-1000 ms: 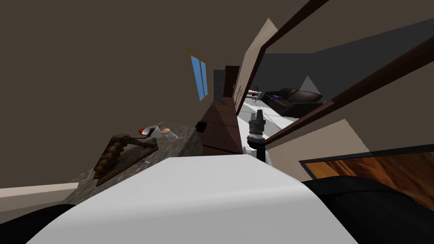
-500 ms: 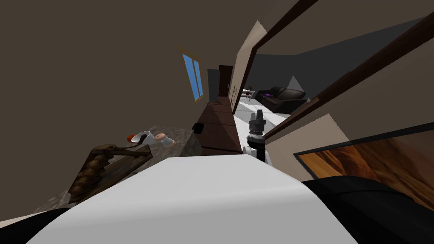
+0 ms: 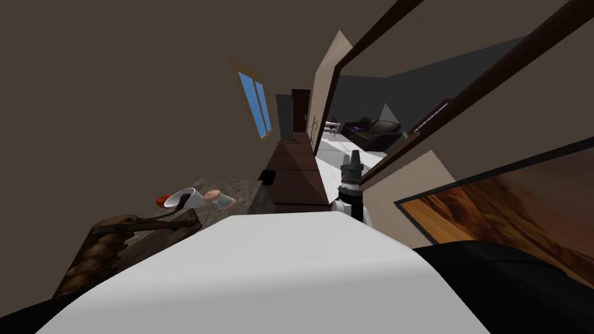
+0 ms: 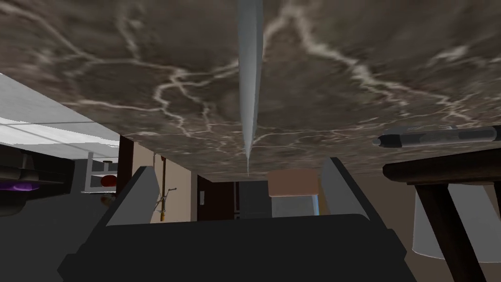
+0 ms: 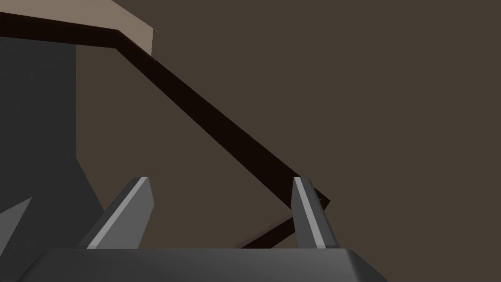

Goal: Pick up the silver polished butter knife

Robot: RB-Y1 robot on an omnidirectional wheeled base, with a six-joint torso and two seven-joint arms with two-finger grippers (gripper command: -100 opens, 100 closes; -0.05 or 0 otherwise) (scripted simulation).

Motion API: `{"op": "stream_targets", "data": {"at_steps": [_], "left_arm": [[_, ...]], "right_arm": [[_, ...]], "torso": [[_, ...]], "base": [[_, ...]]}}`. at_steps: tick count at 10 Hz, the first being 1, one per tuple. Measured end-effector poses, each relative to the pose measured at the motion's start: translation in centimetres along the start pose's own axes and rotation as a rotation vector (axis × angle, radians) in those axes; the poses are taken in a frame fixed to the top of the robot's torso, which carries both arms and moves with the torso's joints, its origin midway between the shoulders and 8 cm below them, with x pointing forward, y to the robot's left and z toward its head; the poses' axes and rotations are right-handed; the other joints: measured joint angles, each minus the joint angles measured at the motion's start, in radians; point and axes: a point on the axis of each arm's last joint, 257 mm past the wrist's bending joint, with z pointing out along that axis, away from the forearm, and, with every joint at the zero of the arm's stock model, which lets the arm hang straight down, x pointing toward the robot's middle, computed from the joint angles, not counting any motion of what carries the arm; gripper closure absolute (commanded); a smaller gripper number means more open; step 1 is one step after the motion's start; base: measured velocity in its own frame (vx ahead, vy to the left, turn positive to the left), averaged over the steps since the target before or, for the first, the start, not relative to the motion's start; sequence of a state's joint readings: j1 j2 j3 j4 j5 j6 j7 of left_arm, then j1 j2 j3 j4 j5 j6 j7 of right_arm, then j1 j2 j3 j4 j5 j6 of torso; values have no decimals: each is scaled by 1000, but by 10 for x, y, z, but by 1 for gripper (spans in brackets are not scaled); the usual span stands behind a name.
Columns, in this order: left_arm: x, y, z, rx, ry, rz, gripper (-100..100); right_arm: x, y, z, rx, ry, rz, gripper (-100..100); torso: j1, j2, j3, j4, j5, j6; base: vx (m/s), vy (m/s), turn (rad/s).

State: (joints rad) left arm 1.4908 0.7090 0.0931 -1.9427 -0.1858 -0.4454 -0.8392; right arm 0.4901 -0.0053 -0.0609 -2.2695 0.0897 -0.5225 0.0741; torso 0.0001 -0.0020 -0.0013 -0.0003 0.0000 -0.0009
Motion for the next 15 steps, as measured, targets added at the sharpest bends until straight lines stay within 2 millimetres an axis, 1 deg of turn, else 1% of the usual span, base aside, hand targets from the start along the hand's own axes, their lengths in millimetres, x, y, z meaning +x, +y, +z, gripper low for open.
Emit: {"op": "stream_targets", "data": {"at_steps": [1,2,5,6,10,11,12,14,15], "left_arm": [[1,0,0,0,3,2,0],[1,0,0,0,3,2,-100],[8,6,10,-11,2,-11,-100],[9,6,10,-11,2,-11,100],[8,6,10,-8,1,-3,100],[8,6,10,-9,2,-4,0],[8,6,10,-9,2,-4,100],[4,2,2,-4,3,-2,100],[4,2,1,-4,3,-3,0]], "right_arm": [[0,0,0,0,0,0,0],[0,0,0,0,0,0,0],[0,0,0,0,0,0,0],[0,0,0,0,0,0,0],[0,0,0,0,0,0,0],[0,0,0,0,0,0,0],[0,0,0,0,0,0,0],[0,0,0,0,0,0,0],[0,0,0,0,0,0,0]], "torso": [[-2,1,0,0,0,0],[-3,1,1,0,-1,0],[-5,0,0,0,-1,0],[-4,1,1,0,-1,0],[-1,2,1,1,1,-2],[-1,2,1,1,1,-2],[-1,2,1,1,1,-2],[-1,4,2,1,1,-2],[-1,3,2,1,1,-1]], "base": [[0,0,0],[11,-6,-74],[17,-14,-45],[0,0,0],[0,0,-4],[0,0,0],[-10,16,99],[-17,12,53],[0,0,0]]}}
